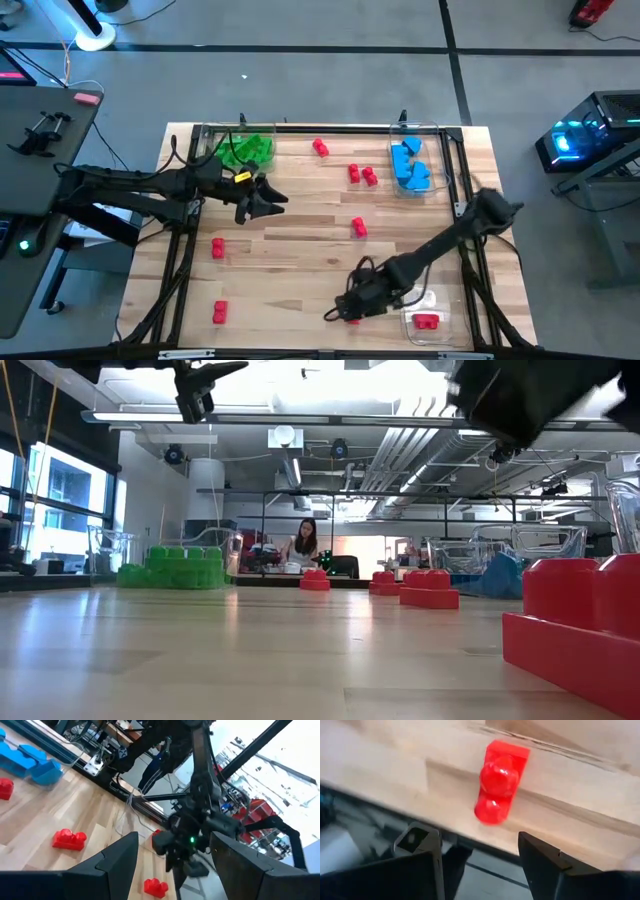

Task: Sort blocks
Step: Put the red game piece into the bottom transparent bin

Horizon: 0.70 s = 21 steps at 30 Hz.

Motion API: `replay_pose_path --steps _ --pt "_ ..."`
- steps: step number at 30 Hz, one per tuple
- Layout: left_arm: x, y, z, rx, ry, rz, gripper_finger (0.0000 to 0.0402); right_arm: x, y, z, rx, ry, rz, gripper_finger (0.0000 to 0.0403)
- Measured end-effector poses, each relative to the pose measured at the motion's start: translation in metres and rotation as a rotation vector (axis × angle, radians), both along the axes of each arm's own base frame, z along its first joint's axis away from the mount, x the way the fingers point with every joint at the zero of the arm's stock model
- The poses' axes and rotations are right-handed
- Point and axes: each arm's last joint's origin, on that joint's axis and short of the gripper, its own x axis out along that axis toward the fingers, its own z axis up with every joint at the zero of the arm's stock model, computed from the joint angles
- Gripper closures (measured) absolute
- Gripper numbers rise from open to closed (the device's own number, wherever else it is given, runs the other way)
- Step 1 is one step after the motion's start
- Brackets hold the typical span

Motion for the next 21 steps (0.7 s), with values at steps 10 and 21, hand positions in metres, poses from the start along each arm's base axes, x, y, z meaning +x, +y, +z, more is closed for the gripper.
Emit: replay_pose_path --steps 10,21 --pt "0.000 0.000 -0.001 0.108 -0.019 -0.034 0.0167 0.041 0.025 -0.026 -0.047 0.229 -0.075 0.0254" --pt "0.000 0.000 -0.001 0.109 -0.019 -0.035 0.0167 0.052 0.011 -0.021 -0.219 0.334 -0.138 0.0254"
